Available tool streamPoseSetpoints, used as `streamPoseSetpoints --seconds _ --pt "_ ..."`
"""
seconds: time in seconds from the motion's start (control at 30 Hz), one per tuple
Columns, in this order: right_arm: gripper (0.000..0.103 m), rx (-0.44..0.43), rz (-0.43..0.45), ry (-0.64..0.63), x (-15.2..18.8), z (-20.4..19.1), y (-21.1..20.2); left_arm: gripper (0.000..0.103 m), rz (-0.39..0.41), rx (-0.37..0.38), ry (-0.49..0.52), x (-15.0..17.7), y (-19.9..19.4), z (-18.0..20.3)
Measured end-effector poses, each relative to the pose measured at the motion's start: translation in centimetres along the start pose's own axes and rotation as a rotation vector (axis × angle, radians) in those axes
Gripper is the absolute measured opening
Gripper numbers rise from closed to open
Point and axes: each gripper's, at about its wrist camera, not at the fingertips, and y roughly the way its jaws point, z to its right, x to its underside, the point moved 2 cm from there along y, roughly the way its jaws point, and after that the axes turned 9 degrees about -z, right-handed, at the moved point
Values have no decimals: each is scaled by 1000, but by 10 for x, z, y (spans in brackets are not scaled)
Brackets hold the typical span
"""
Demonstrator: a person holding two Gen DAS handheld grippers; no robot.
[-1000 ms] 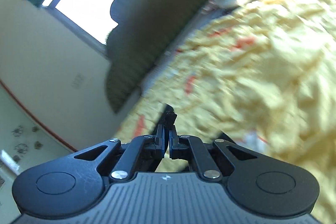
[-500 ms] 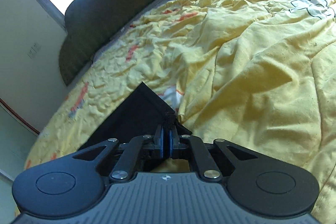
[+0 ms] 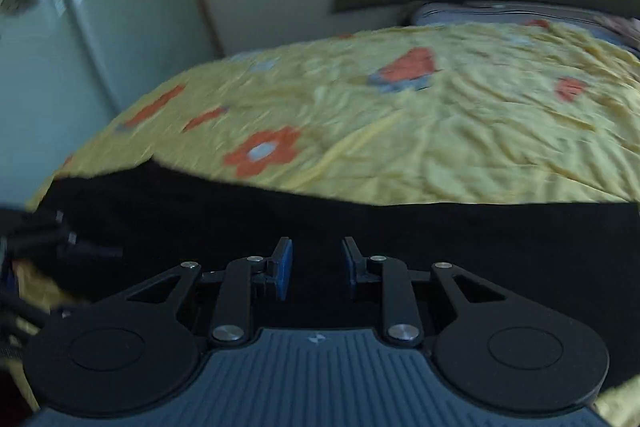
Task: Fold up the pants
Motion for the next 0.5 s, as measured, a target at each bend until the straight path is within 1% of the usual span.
streamPoseSetpoints --seconds 0.03,0.07,0.1,0.13,0.17,0.2,0.23,0.27,0.3,0.33,0.37,0.4,0.43,0.5 --pt "25 -14 -55 -63 -3 -13 16 57 0 -7 -34 -3 -3 -14" --pt "25 -6 -104 -109 -6 -21 32 57 -9 -29 -61 -5 -3 -26" --pt "25 20 -115 -151 -9 -24 45 58 -30 -68 -79 -7 1 -36" --pt "25 26 -99 -160 -15 -24 51 56 -66 -122 -91 -9 8 -45" --pt "25 16 -97 -129 -25 -17 57 56 -115 -178 -105 -13 17 -54" --pt "25 17 -96 -103 -36 -12 64 52 -160 -209 -133 -16 25 -62" --pt "25 20 -85 -98 -44 -8 69 45 -179 -196 -163 -18 29 -68" --pt "25 32 -79 -90 -48 -3 72 45 -178 -151 -194 -20 30 -74" --pt "25 34 -76 -60 -54 3 74 45 -159 -98 -219 -22 26 -75" --pt "26 45 -71 -33 -57 7 72 47 -125 -52 -237 -23 20 -74" --pt "26 81 -52 -32 -57 7 65 49 -95 -27 -240 -23 15 -72" --pt "26 107 -27 -45 -55 5 57 53 -74 -22 -231 -23 12 -68" --pt "26 107 -10 -47 -50 4 48 55 -69 -37 -218 -22 13 -63" --pt "26 47 -11 -46 -39 0 34 55 -95 -81 -181 -22 23 -57"
